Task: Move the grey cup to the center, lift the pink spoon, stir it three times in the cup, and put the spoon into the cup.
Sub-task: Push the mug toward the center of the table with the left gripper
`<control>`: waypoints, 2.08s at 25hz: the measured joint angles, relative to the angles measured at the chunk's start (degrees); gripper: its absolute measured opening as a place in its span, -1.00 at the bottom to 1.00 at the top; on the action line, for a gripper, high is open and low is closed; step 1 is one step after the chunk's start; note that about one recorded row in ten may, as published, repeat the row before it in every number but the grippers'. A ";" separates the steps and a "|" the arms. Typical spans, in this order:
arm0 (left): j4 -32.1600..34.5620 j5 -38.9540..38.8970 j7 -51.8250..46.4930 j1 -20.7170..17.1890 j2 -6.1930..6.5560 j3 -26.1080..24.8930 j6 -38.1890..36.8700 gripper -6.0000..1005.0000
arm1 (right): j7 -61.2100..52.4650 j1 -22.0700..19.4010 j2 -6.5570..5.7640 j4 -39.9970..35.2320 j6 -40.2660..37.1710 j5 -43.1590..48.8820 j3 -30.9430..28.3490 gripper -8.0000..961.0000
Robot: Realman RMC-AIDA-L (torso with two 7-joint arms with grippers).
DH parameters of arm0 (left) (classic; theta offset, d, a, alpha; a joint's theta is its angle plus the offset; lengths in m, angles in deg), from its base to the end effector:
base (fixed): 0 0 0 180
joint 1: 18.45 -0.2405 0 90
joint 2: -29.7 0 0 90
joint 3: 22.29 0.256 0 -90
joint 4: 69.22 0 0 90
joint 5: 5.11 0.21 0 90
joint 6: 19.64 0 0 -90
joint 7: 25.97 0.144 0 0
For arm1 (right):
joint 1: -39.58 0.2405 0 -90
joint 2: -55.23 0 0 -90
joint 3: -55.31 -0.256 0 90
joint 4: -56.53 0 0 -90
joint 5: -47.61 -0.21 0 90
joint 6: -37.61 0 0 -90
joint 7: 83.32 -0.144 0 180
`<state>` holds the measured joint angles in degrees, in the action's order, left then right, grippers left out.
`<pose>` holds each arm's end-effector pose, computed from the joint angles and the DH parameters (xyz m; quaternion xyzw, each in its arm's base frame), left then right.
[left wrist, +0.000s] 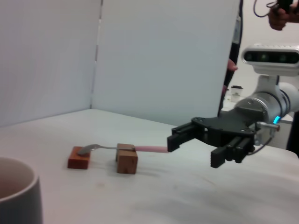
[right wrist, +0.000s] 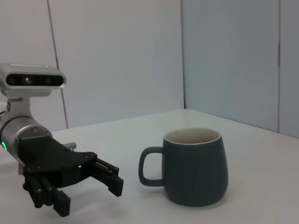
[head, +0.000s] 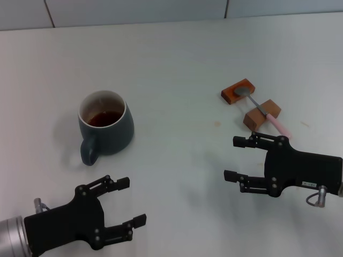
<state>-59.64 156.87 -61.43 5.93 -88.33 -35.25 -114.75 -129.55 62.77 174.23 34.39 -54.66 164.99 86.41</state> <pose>-0.3150 0.2153 -0.0605 -0.9351 -0.1402 -0.2985 0.1300 0.3083 0.2599 -0.0334 -0.9408 0.1155 0.2714 0.1669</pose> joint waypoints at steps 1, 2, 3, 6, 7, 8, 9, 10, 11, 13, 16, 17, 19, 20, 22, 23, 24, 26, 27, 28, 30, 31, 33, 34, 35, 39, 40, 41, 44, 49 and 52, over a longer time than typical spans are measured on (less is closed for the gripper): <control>0.00 0.00 0.00 0.07 0.00 0.53 -0.01 0.65 | 0.00 0.15 0.00 0.00 -0.01 0.03 0.16 0.61; -0.01 0.00 0.01 0.13 0.00 0.94 -0.03 0.64 | 0.00 0.23 0.00 0.00 0.00 0.04 0.23 0.61; -0.03 0.00 0.01 0.17 0.00 1.19 -0.06 0.63 | 0.00 0.32 0.00 0.00 0.00 0.05 0.28 0.61; -0.06 0.00 0.03 0.25 -0.04 1.43 -0.46 0.62 | 0.00 0.47 0.00 0.00 0.00 0.07 0.28 0.60; -0.03 0.00 0.03 0.25 -0.05 1.44 -0.71 0.61 | 0.00 0.49 0.00 0.00 0.00 0.08 0.27 0.60; -0.01 0.00 0.03 0.26 -0.06 1.44 -0.83 0.60 | 0.00 0.49 0.00 0.00 0.01 0.08 0.27 0.60; 0.01 -0.02 0.04 0.27 -0.07 1.45 -0.94 0.60 | 0.00 0.49 0.00 0.00 0.04 0.09 0.28 0.60; 0.01 -0.03 0.04 0.27 -0.07 1.44 -0.94 0.59 | 0.00 0.49 0.00 0.00 0.04 0.09 0.28 0.60; 0.01 -0.06 0.04 0.28 -0.08 1.44 -0.89 0.59 | 0.00 0.49 0.00 0.00 0.06 0.09 0.27 0.60; 0.01 -0.16 0.04 0.27 -0.08 1.43 -0.67 0.57 | 0.00 0.46 0.00 0.00 0.09 0.08 0.18 0.60; 0.00 -0.35 0.10 0.21 -0.12 1.22 -0.46 0.56 | -0.01 0.30 0.00 0.00 0.11 -0.07 -0.05 0.60; -0.01 -0.35 0.11 0.21 -0.13 1.17 -0.45 0.55 | -0.01 0.27 0.00 0.00 0.11 -0.12 -0.08 0.60; -0.01 -0.35 0.11 0.21 -0.13 1.17 -0.45 0.54 | -0.01 0.21 0.00 0.06 0.14 -0.24 -0.13 0.60; 0.00 -0.36 0.11 0.23 -0.16 1.09 -0.44 0.53 | -0.01 0.21 0.00 0.06 0.14 -0.24 -0.13 0.60; 0.00 -0.39 0.12 0.28 -0.18 0.91 -0.41 0.52 | 0.00 0.23 0.00 0.28 0.22 -0.27 -0.17 0.60; -0.01 -0.41 0.13 0.28 -0.18 0.84 -0.40 0.51 | -0.01 0.28 0.00 0.42 0.28 -0.28 -0.18 0.60; -0.04 -0.45 0.13 0.28 -0.18 0.76 -0.39 0.51 | -0.01 0.33 0.00 0.51 0.45 -0.29 -0.19 0.60; -0.12 -0.49 0.13 0.22 -0.18 0.70 -0.37 0.49 | -0.01 0.32 0.00 0.51 0.50 -0.30 -0.16 0.60; -0.13 -0.52 0.13 0.18 -0.18 0.56 -0.35 0.49 | -0.01 0.34 0.00 0.52 0.56 -0.31 -0.08 0.60; -0.16 -0.55 0.10 0.14 -0.17 0.36 -0.35 0.48 | -0.01 0.34 0.00 0.53 0.63 -0.31 -0.01 0.60; -0.24 -0.56 -0.02 0.07 -0.18 -0.04 -0.34 0.47 | -0.01 0.38 0.00 0.53 0.69 -0.32 0.11 0.60; -0.31 -0.58 -0.24 -0.03 -0.17 -0.62 -0.34 0.46 | -0.01 0.41 0.00 0.53 0.69 -0.32 0.14 0.60; -0.32 -0.60 -0.36 -0.12 -0.15 -1.30 -0.38 0.45 | -0.01 0.45 0.00 0.53 0.70 -0.32 0.16 0.60; -0.13 -0.62 -0.28 -0.23 -0.11 -1.68 -0.69 0.45 | 0.00 0.46 0.00 0.53 0.69 -0.32 0.17 0.60; -0.09 -0.62 -0.27 -0.26 -0.10 -1.71 -0.70 0.44 | 0.00 0.46 0.00 0.53 0.69 -0.32 0.17 0.60; -0.11 -0.62 -0.28 -0.36 -0.18 -1.97 -0.41 0.42 | 0.00 0.45 0.00 0.50 0.71 -0.32 0.18 0.60; -0.11 -0.62 -0.28 -0.36 -0.18 -1.97 -0.41 0.37 | 0.00 0.45 0.00 0.50 0.71 -0.32 0.18 0.60; -0.17 -0.62 -0.28 -0.37 -0.17 -2.04 -0.35 0.32 | -0.01 0.45 0.00 0.48 0.73 -0.32 0.19 0.60; -0.36 -0.62 -0.28 -0.43 -0.17 -2.26 -0.32 0.16 | -0.01 0.45 0.00 0.39 0.73 -0.32 0.24 0.60; -0.49 -0.62 -0.28 -0.47 -0.18 -2.30 -0.32 -0.09 | 0.00 0.45 0.00 0.30 0.69 -0.32 0.29 0.60; -0.52 -0.62 -0.26 -0.48 -0.18 -2.35 -0.31 -0.30 | 0.00 0.45 0.00 0.26 0.63 -0.32 0.29 0.60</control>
<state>-60.16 156.25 -61.68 5.45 -88.51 -37.60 -115.06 -129.55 63.22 174.23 34.64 -54.04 164.67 86.70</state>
